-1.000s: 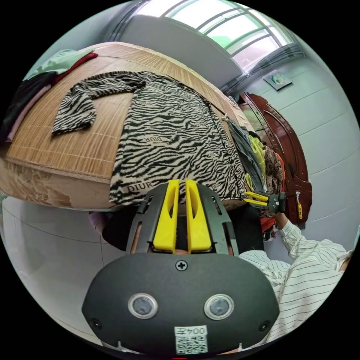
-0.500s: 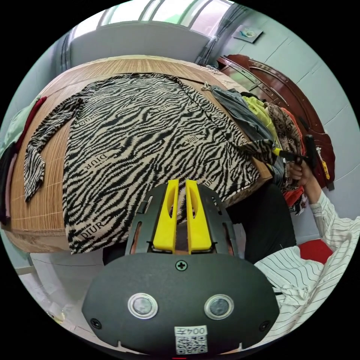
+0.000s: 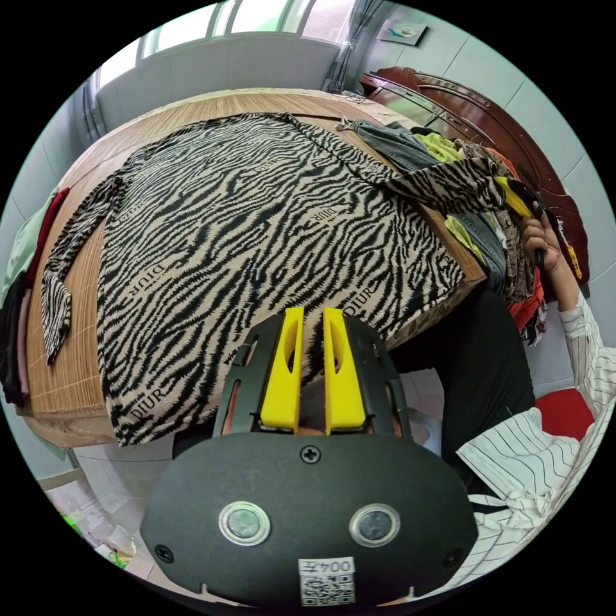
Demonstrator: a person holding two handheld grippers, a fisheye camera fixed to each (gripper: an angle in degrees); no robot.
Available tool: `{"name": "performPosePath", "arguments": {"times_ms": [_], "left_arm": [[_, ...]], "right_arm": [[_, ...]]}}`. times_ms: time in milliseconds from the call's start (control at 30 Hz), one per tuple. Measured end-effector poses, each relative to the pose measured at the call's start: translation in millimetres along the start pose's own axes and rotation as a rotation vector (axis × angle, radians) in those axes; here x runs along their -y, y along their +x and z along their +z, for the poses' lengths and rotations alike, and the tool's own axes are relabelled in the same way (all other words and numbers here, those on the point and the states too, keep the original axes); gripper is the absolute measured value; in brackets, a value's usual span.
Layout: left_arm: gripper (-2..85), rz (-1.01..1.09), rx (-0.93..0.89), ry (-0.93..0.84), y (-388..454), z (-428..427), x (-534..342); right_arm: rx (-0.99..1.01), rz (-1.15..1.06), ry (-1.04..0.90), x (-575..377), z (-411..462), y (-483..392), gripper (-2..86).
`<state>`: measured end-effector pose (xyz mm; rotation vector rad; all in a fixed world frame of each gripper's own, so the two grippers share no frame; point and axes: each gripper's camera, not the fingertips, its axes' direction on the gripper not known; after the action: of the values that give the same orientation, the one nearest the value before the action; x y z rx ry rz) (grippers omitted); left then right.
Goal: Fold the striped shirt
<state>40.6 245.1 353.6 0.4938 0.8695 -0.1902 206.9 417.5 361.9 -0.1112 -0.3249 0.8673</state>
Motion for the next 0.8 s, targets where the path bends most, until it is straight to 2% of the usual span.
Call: {"name": "performPosePath", "arguments": {"times_ms": [133, 233, 300, 400, 467, 600, 733, 800], "left_arm": [[1.6, -0.007, -0.012, -0.035, 2.9, 21.2, 6.9], [1.5, -0.029, -0.019, -0.021, 0.9, 30.6, 10.5], [1.5, -0.044, -0.029, -0.012, -2.3, 36.5, 12.8], [1.5, -0.061, -0.059, -0.003, -8.4, 45.5, 16.9], [1.6, -0.075, -0.083, -0.007, -13.2, 51.9, 20.4], [1.7, -0.100, -0.110, 0.000, -19.0, 61.3, 23.8], [1.7, -0.110, -0.116, 0.019, -21.9, 71.7, 26.3], [1.7, -0.111, -0.116, 0.020, -23.2, 75.8, 28.3]], "right_arm": [[-0.067, -0.008, 0.108, 45.0, -19.1, -17.8, 1.3], [-0.373, -0.035, 0.159, 80.0, -23.6, -32.5, 1.6], [-0.700, -0.048, 0.097, 95.5, -2.3, -24.8, 2.0], [-0.889, 0.016, -0.006, 97.6, 29.1, 9.3, 3.3], [-0.863, 0.056, 0.014, 92.0, 30.3, 22.6, 5.5], [-0.630, 0.043, 0.170, 63.9, -5.5, 25.0, 10.8], [-0.620, -0.042, 0.239, 36.7, -16.1, 19.0, 11.6], [-0.726, -0.133, 0.194, 30.7, 5.2, 7.9, 13.5]]}}
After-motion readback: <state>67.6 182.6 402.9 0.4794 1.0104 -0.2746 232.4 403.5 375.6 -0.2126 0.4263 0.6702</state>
